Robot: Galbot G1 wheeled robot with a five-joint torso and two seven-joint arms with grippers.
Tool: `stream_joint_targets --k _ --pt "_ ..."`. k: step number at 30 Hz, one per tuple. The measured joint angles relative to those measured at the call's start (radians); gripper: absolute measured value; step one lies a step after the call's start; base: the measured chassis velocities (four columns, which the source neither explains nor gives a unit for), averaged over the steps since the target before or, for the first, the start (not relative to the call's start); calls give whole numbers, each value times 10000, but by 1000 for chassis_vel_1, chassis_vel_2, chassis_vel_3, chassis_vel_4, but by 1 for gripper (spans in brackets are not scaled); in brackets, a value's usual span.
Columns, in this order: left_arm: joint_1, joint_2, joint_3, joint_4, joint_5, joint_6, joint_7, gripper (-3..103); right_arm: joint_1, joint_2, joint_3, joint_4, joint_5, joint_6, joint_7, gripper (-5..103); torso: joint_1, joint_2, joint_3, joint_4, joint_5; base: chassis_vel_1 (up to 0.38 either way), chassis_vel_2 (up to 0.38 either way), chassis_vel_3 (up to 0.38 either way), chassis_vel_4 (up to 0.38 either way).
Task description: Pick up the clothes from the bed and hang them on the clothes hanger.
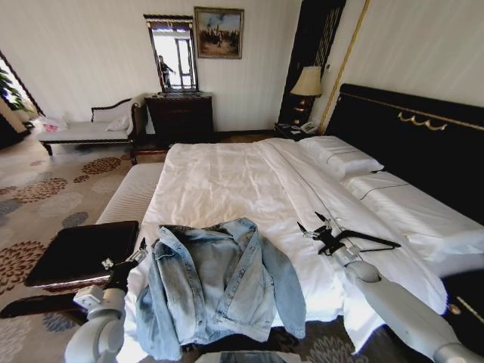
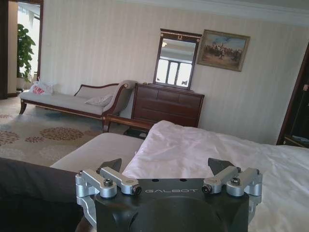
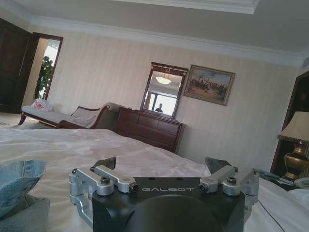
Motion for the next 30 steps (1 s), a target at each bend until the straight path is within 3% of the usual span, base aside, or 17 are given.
stream_joint_targets --k 23,27,30 --pt "165 290 -276 -20 -371 -38 -21 100 -133 283 114 44 -55 -124 665 100 0 0 0 -3 4 -239 -243 231 244" --pt "174 227 -215 110 -160 -39 -18 100 76 239 82 -70 -716 -247 1137 100 2 -2 2 -4 10 -36 -53 30 35" --pt "319 87 -122 424 130 -144 -7 100 471 71 22 -299 -1865 -611 1435 100 1 -1 1 -1 -3 0 0 0 0"
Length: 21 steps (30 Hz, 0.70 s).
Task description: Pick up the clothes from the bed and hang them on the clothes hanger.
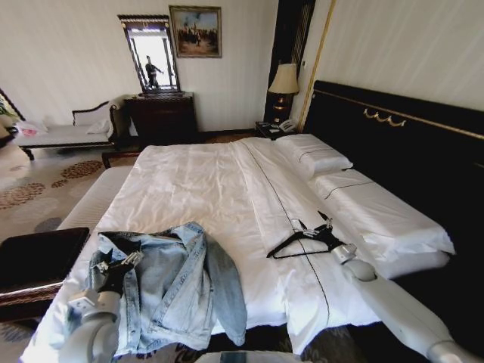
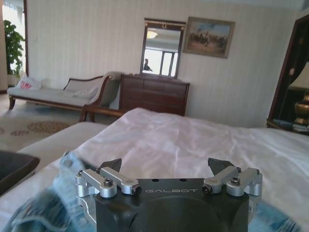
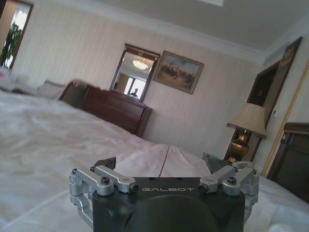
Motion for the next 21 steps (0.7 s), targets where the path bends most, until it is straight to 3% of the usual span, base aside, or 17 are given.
stream_joint_targets --k 4,6,10,12,14,15,17,21 --pt "261 -185 106 447 389 -360 43 100 238 -272 -89 14 -728 -779 128 100 -1 1 -1 11 -6 25 59 -12 -14" --pt "518 -346 219 857 636 -831 74 100 391 -567 -203 -14 -867 -1487 -372 100 -1 2 -1 9 1 35 47 -6 -1" --pt "802 -493 331 1037 817 -1501 163 100 905 -900 -355 -472 -942 -2191 -1271 100 -2 1 0 -2 10 0 0 0 0" --pt "840 -517 338 1004 828 -1559 167 100 1006 -949 -366 -548 -948 -2330 -1430 100 -2 1 0 -2 12 0 0 0 0" --pt "901 -563 341 853 859 -1618 170 100 1306 -1102 -383 -769 -929 -2754 -1914 100 -1 1 0 -3 9 0 0 0 0" --pt "936 -583 334 658 891 -1621 171 100 1745 -1208 -440 -1211 -895 -2936 -2747 100 0 0 0 -2 6 0 0 0 0" --pt "943 -586 329 604 896 -1620 171 100 1921 -1216 -453 -1419 -949 -2959 -3127 100 0 0 0 -3 5 0 0 0 0" --pt "1023 -661 346 315 993 -1602 131 100 2913 -976 -752 -2709 -1391 -2949 -4844 100 -1 1 -1 1 2 0 0 0 0"
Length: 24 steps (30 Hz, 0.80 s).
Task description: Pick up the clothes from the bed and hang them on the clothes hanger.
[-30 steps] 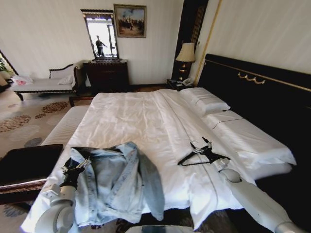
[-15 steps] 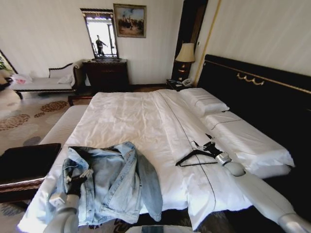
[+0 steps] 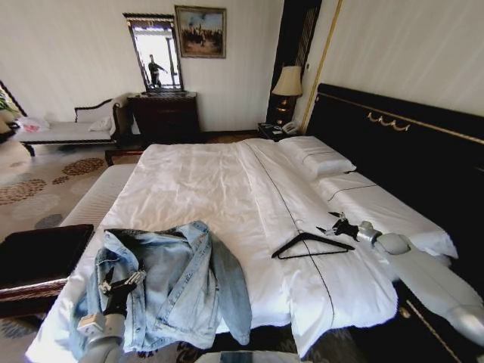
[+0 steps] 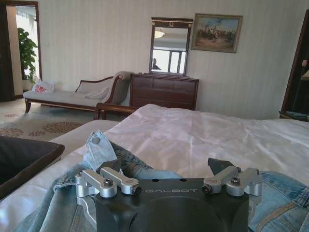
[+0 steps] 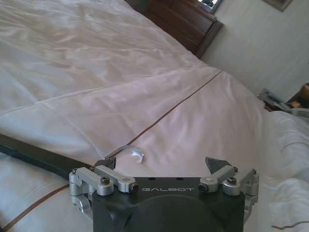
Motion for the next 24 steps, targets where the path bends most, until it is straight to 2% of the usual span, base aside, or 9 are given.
stream_joint_targets --k 1,4,5,8,10,12,14,17,24 --pt "0 0 0 0 0 0 0 100 0 0 0 0 0 0 0 100 0 0 0 0 0 0 0 0 0" --pt "73 -54 42 -139 123 4 -6 100 544 353 -217 -762 -470 -21 -825 100 0 0 0 1 3 0 0 0 0" --pt "73 -54 42 -139 123 4 -6 100 544 353 -217 -762 -470 -21 -825 100 0 0 0 1 3 0 0 0 0" --pt "117 -53 43 -251 165 17 -19 100 1126 669 -359 -1684 -1061 37 -2117 100 1 -1 1 1 4 0 0 0 0" --pt "126 -35 23 -295 165 23 -29 100 1383 779 -409 -2134 -1194 29 -2591 100 2 -1 2 1 4 0 0 0 0" --pt "128 -29 14 -304 164 26 -35 100 1459 813 -412 -2271 -1226 20 -2717 100 1 -1 1 1 4 0 0 0 0" --pt "131 -23 1 -315 158 31 -70 100 1729 935 -409 -2798 -1326 -85 -3296 100 0 0 1 0 1 0 0 0 0" --pt "107 -18 3 -307 156 39 -91 100 1979 1027 -389 -3205 -1506 -210 -3694 100 0 0 1 -2 2 0 0 0 0" --pt "-38 10 38 -237 151 127 -103 100 2880 1405 -396 -4193 -2143 -339 -4403 100 1 -1 1 2 1 0 0 0 0"
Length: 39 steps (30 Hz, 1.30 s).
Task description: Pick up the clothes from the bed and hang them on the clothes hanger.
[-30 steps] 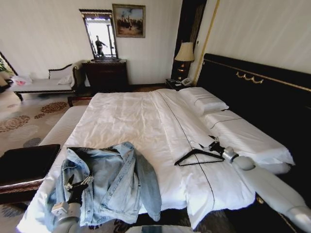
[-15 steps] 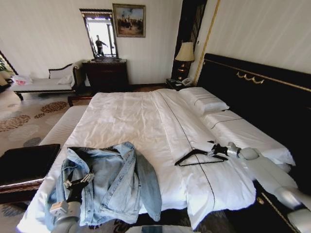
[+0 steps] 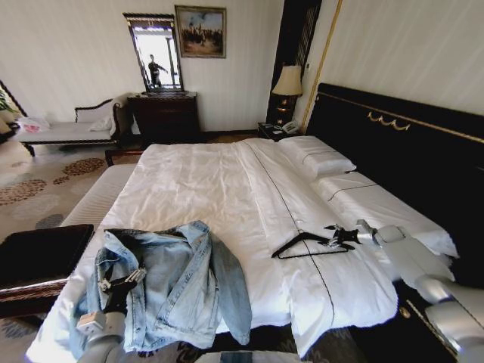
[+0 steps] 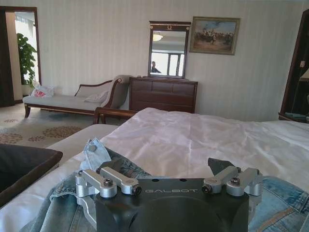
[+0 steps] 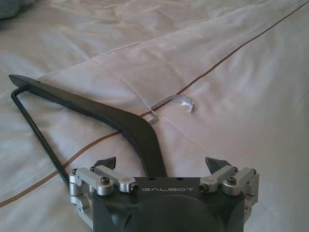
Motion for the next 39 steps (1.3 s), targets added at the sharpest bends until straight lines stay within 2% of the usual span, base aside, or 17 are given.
stream_joint_targets --k 4,9,12,14,21,23,25,26,27,29,31,32,33,35,38,39 --pt "-24 18 0 15 -18 9 -7 100 276 165 -67 -301 -197 -5 -143 100 -1 0 0 -3 -1 0 0 0 0" --pt "-22 126 -72 2 -162 26 -21 100 800 488 -111 -947 -771 -28 -991 100 0 0 0 0 0 0 0 0 0" --pt "-23 168 -106 2 -236 29 -30 100 885 541 -108 -1136 -959 -35 -1015 103 0 0 0 -2 -1 0 0 0 0" --pt "-25 189 -115 2 -264 29 -33 100 910 585 -100 -1327 -1074 -32 -894 98 0 0 -1 -2 0 0 0 0 0" --pt "-32 205 -103 2 -286 29 -36 100 871 632 -91 -1602 -1317 13 -336 90 0 0 0 -2 1 0 0 0 0" --pt "-41 204 -93 5 -286 29 -37 100 857 629 -81 -1608 -1355 21 -315 86 0 0 -1 -2 0 0 0 0 0" --pt "-56 184 -69 19 -274 29 -38 100 818 616 -53 -1611 -1404 41 -296 76 0 0 -1 -2 0 0 0 0 0" --pt "-58 177 -60 22 -266 29 -38 100 802 612 -42 -1612 -1409 46 -293 76 0 0 -1 -3 0 0 0 0 0" --pt "-59 152 -36 25 -245 25 -39 100 741 589 -14 -1597 -1429 65 -273 65 0 0 -1 -2 0 0 0 0 0" --pt "-60 143 -29 26 -236 22 -40 100 713 574 -1 -1579 -1445 76 -266 65 -1 0 -2 -2 1 0 0 0 0" --pt "-61 125 -13 25 -215 16 -41 100 656 527 30 -1524 -1461 103 -259 54 0 0 -1 -3 0 0 0 0 0" --pt "-62 122 -10 25 -211 14 -40 100 648 518 35 -1516 -1462 107 -259 54 0 0 -1 -2 1 0 0 0 0" --pt "-62 117 -6 22 -204 13 -41 100 625 483 52 -1491 -1463 122 -260 43 0 0 -1 -2 1 0 0 0 0" --pt "-64 112 -4 14 -201 12 -41 100 622 467 57 -1487 -1464 132 -259 43 0 0 -1 -2 1 0 0 0 0" --pt "-60 95 -1 -9 -192 3 -43 100 621 435 65 -1485 -1464 161 -211 27 0 0 -2 -3 1 0 0 0 0" --pt "-60 95 -1 -9 -192 3 -43 100 621 435 65 -1485 -1464 161 -211 27 0 0 -2 -3 1 0 0 0 0"
